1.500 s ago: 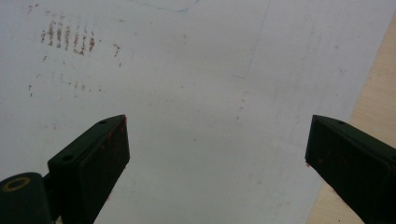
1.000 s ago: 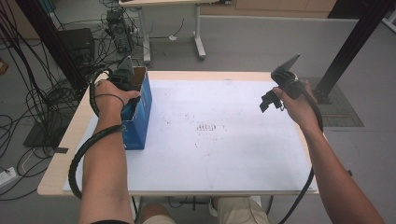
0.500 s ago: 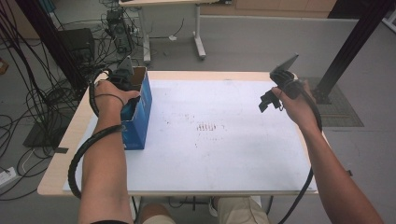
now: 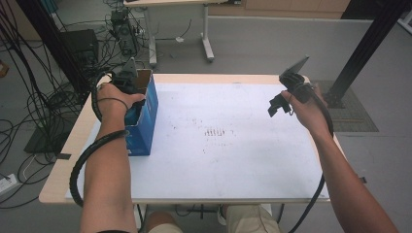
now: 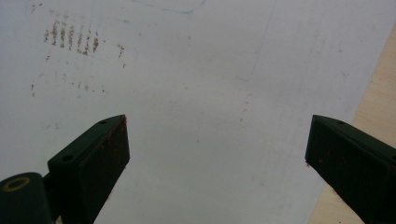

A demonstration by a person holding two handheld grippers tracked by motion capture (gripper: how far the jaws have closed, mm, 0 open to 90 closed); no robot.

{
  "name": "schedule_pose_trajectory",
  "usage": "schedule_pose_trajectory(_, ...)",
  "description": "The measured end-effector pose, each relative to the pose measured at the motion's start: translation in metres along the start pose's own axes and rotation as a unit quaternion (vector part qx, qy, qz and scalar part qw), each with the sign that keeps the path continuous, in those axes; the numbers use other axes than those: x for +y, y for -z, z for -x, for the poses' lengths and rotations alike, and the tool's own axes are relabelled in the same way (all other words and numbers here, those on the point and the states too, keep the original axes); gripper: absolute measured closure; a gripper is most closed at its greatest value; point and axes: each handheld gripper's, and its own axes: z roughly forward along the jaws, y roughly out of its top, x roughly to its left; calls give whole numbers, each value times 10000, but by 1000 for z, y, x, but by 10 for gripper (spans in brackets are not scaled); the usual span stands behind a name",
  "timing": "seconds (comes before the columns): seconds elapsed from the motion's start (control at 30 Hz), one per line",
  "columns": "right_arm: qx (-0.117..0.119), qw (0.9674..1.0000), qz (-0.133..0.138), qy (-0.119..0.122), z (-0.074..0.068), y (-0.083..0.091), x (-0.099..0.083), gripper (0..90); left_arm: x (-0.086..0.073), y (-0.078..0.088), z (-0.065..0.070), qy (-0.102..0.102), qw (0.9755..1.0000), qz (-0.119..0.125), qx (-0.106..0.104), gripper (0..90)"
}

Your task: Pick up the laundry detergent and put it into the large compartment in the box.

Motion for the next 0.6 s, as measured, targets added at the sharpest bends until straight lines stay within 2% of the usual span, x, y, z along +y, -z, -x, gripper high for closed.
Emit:
schedule_pose_trajectory(0.37,15,10000,43,-6,1,2,-1,63,-3,10,-1,21,10000,77,22,318)
schedule_pose_trajectory(0.53,46,10000,56,22,1,2,-1,62,-7,17,-3,58,9999,147,-26,310)
schedule_pose_trajectory(0.6,52,10000,61,22,1,1,-1,62,-10,22,-7,97,9997,188,-143,292)
